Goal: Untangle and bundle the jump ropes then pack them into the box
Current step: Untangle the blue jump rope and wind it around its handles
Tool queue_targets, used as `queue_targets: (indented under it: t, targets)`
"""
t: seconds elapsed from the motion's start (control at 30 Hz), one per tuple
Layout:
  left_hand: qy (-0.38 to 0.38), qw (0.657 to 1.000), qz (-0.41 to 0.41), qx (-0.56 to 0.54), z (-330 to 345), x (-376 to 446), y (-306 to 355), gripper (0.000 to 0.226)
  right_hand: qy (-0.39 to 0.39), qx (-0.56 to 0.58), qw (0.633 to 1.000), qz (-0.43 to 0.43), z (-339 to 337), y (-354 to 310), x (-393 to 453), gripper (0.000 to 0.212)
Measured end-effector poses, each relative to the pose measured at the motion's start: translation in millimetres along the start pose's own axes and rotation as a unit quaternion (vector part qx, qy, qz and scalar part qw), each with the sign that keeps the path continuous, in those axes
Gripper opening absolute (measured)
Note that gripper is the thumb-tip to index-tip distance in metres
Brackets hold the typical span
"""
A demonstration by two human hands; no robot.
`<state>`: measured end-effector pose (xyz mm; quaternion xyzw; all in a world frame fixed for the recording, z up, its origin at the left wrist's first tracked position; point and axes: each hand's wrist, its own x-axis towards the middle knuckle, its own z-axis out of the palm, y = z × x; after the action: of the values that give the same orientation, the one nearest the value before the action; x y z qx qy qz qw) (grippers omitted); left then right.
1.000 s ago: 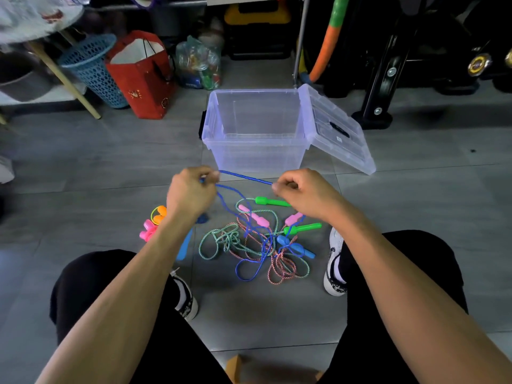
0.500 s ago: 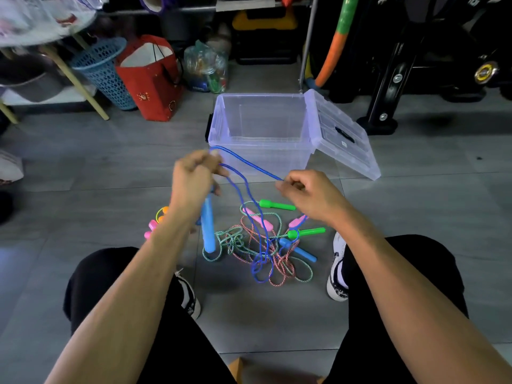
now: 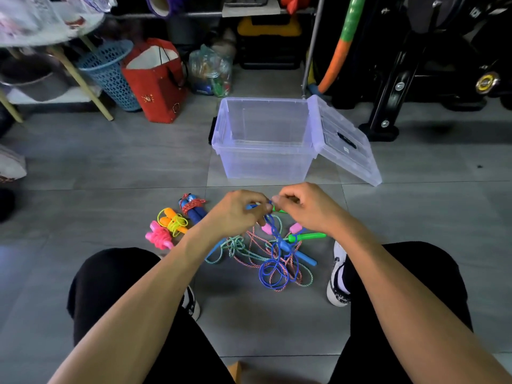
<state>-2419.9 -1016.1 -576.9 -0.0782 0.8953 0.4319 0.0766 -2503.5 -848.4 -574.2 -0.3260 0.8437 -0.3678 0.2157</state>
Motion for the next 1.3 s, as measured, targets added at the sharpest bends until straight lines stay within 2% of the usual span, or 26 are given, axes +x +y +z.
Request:
queue_targets:
  t: [0.07, 0.13, 0.2, 0.3, 0.37, 0.43, 0.47, 0.5, 0.53, 0.57, 0.6, 0.7, 0.8, 0.83, 0.87, 0.9, 0.97, 1.03, 1.07, 1.1, 1.13, 1.2, 1.23, 1.3]
  targets:
    - [0.093, 0.995, -0.040, 0.011, -5, 6, -8, 0.017, 0.002, -0.001, 1.000, 0.013, -1, 1, 1, 0.027]
    - [0.195, 0.975, -0.105, 0.015, -14, 12, -20, 0.016, 0.012, -0.015, 0.999, 0.032, -3, 5, 2, 0.024]
    - [0.236, 0.957, -0.170, 0.008, -19, 14, -31, 0.015, 0.014, -0.043, 0.998, 0.053, -6, 9, 2, 0.028]
    - [0.226, 0.951, -0.207, -0.038, -20, 15, -34, 0.015, 0.017, -0.069, 0.995, 0.072, -10, 11, 2, 0.037]
    - [0.182, 0.965, -0.188, -0.015, -19, 14, -28, 0.025, 0.023, -0.072, 0.996, 0.052, -11, 9, 2, 0.039]
    - [0.105, 0.989, -0.106, 0.013, -16, 9, -15, 0.049, 0.020, -0.055, 0.998, 0.024, -9, 5, 2, 0.036]
    - [0.062, 0.997, -0.051, 0.022, -13, 4, -6, 0.053, 0.019, -0.042, 0.999, 0.009, -8, 3, 2, 0.034]
    - [0.025, 0.999, -0.004, 0.027, -9, 0, 4, 0.046, 0.020, -0.032, 0.999, -0.004, -6, 1, 2, 0.033]
    - [0.007, 0.999, 0.024, 0.030, -5, -3, 11, 0.030, 0.022, -0.025, 0.999, -0.014, -5, -1, 3, 0.031]
    - [0.015, 0.999, 0.034, 0.027, -3, -4, 16, 0.014, 0.027, -0.017, 0.999, -0.022, -4, -3, 3, 0.031]
    - [0.042, 0.998, 0.040, 0.015, -3, -3, 19, 0.007, 0.034, -0.005, 0.999, -0.026, -4, -5, 3, 0.031]
    - [0.159, 0.982, 0.007, -0.098, -12, 2, 18, 0.019, 0.060, 0.043, 0.997, -0.020, -5, -7, 3, 0.029]
    - [0.300, 0.927, -0.029, -0.221, -34, 7, 5, 0.021, 0.081, 0.031, 0.996, -0.001, -10, -2, 4, 0.033]
    - [0.326, 0.912, -0.044, -0.245, -39, 9, -2, 0.022, 0.093, 0.024, 0.995, -0.002, -12, 0, 5, 0.033]
    - [0.331, 0.909, -0.065, -0.246, -42, 11, -8, 0.022, 0.108, 0.021, 0.994, -0.009, -14, 0, 5, 0.033]
    - [0.310, 0.920, -0.091, -0.221, -43, 12, -13, 0.021, 0.124, 0.022, 0.992, -0.018, -16, 0, 5, 0.033]
    - [0.211, 0.965, -0.122, -0.091, -38, 11, -15, 0.011, 0.143, 0.028, 0.989, -0.039, -18, -2, 5, 0.032]
    - [0.117, 0.989, -0.090, 0.026, -25, 7, -10, 0.049, 0.130, 0.022, 0.990, -0.050, -17, -4, 4, 0.032]
    - [0.088, 0.993, -0.054, 0.051, -19, 4, -4, 0.061, 0.113, 0.017, 0.992, -0.054, -16, -5, 4, 0.031]
    - [0.076, 0.995, -0.009, 0.063, -12, 3, -1, 0.061, 0.095, 0.013, 0.994, -0.059, -15, -6, 4, 0.030]
    - [0.074, 0.994, 0.038, 0.074, -6, 2, 1, 0.050, 0.081, 0.010, 0.994, -0.066, -13, -8, 4, 0.029]
    - [0.107, 0.989, 0.083, 0.066, -2, 1, 6, 0.014, 0.066, 0.009, 0.995, -0.071, -8, -10, 5, 0.028]
    - [0.132, 0.988, 0.078, 0.032, -3, 2, 6, 0.007, 0.062, 0.013, 0.996, -0.066, -7, -10, 6, 0.027]
    - [0.197, 0.978, 0.020, -0.068, -9, 7, 3, 0.013, 0.062, 0.022, 0.997, -0.044, -7, -5, 7, 0.026]
